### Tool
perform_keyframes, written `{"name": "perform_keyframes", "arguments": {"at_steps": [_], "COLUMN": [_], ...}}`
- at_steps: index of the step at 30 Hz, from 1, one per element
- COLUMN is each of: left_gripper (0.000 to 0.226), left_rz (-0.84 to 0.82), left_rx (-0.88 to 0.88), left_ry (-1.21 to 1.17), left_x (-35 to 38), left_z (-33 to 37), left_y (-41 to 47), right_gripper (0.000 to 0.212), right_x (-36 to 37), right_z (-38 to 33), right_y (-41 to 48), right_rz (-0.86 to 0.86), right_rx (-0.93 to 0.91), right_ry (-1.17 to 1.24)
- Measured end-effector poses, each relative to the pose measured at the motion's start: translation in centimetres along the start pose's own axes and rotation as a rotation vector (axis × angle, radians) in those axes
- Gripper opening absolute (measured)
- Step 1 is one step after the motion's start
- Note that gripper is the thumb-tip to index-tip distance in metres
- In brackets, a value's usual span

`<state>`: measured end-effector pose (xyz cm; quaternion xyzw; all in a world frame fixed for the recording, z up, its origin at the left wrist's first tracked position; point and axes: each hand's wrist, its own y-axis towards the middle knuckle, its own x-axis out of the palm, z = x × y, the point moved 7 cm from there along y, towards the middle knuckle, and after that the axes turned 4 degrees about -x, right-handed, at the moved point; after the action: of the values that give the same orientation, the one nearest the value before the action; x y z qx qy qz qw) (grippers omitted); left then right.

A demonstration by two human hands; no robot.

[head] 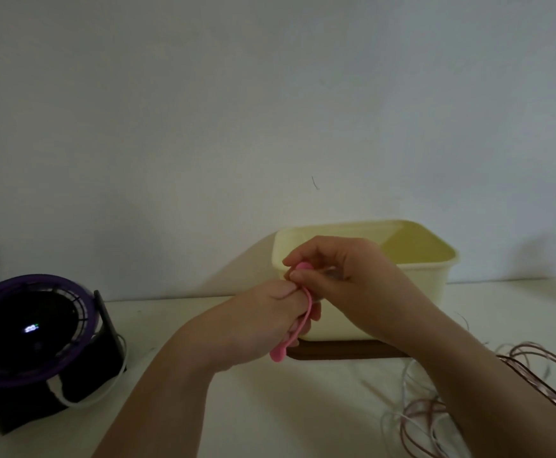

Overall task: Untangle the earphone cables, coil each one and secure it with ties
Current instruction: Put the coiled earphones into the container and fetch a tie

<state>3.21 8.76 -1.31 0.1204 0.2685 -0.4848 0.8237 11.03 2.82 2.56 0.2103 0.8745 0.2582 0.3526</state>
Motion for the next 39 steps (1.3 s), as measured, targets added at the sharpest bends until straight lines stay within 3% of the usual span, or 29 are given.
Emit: {"name": "perform_keyframes", "arguments": {"at_steps": [9,15,18,25,33,39], "left_gripper": [0.040,0.035,0.018,0.022,0.037,0.035], "left_rz": [0.002,-0.074,-0.072,-0.185,-0.056,-0.089], "left_rx": [0.074,0.022,-0.011,-0.036,0.109,0.036], "left_ry": [-0.084,-0.226,-0.274,-0.467,-0.076,-0.320], "left_x": [-0.1,0.6,0.7,1.5,1.1,1.5], "left_z": [0.5,-0.2,-0.8,-1.4,-0.1,-1.1], "left_y": [0.1,0.3,0.6,1.4,1.1,1.9], "right_gripper": [0.026,0.022,0.021,0.016,0.015,0.017], "right_x": [-0.1,-0.4,-0.4,-0.5,-0.9,-1.2], "right_z": [1.0,1.2,1.6,1.8,2.5,2.6], "right_y": [-0.1,-0.1,-0.1,-0.2,-0.2,-0.1], "right_rz": [-0.012,-0.016,-0.014,-0.029,-0.035,0.019], "right_rx": [0.043,0.047,0.054,0.063,0.106,0.098], "right_ry": [0.049,0.027,0.017,0.035,-0.013,-0.050]}}
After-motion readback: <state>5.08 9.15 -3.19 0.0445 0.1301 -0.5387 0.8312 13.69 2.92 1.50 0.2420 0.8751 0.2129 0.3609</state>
